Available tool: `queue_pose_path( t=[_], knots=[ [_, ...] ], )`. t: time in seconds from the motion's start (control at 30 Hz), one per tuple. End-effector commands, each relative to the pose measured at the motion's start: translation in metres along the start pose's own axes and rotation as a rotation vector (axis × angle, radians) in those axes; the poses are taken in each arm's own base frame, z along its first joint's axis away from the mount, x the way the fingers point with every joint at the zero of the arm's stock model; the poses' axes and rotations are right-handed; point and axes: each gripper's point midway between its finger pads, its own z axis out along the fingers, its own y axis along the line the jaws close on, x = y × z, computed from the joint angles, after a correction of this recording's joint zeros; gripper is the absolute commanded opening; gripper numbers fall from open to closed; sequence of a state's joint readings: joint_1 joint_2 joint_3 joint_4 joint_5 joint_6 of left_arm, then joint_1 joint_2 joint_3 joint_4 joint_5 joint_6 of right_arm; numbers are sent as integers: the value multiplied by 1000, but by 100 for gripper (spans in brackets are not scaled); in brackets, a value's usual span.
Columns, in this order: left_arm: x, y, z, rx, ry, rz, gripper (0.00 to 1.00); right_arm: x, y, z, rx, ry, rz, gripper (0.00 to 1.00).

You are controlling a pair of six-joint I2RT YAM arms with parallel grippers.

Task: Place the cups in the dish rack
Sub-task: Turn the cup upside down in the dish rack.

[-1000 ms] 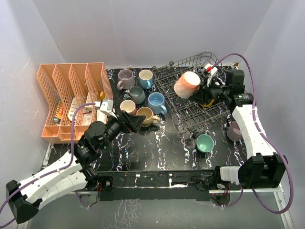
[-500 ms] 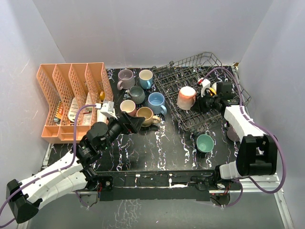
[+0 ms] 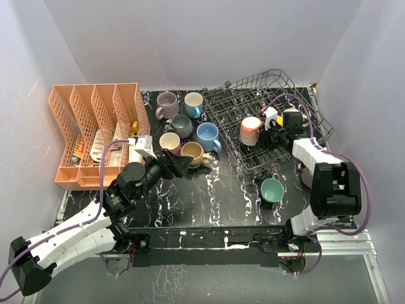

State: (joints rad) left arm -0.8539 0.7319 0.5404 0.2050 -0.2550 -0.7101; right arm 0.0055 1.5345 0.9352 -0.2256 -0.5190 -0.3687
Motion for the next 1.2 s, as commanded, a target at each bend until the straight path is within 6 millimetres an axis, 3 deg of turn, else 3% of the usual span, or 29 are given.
queue_pose_path(
  t=[0.0, 0.37, 0.53, 0.7, 0.73, 1.17],
  knots=[
    [-3, 0, 2, -1, -21, -6, 86, -43, -27, 2, 105, -159, -113, 8],
    [-2, 0, 4, 0, -16, -5, 86, -17, -39, 14, 163, -112, -103, 10],
    [-1, 0, 4, -1, -14, -5, 86, 0, -39, 18, 159, -61, -101, 19],
    [-1, 0, 4, 1, -10, -4, 86, 6, -43, 16, 186, -34, -93, 40],
    [-1, -1, 4, 1, -10, -5, 86, 8, -51, 11, 209, -33, -81, 42],
    [-2, -1, 3, 5, -15, -6, 86, -19, -60, -32, 290, -65, -152, 42]
  ],
)
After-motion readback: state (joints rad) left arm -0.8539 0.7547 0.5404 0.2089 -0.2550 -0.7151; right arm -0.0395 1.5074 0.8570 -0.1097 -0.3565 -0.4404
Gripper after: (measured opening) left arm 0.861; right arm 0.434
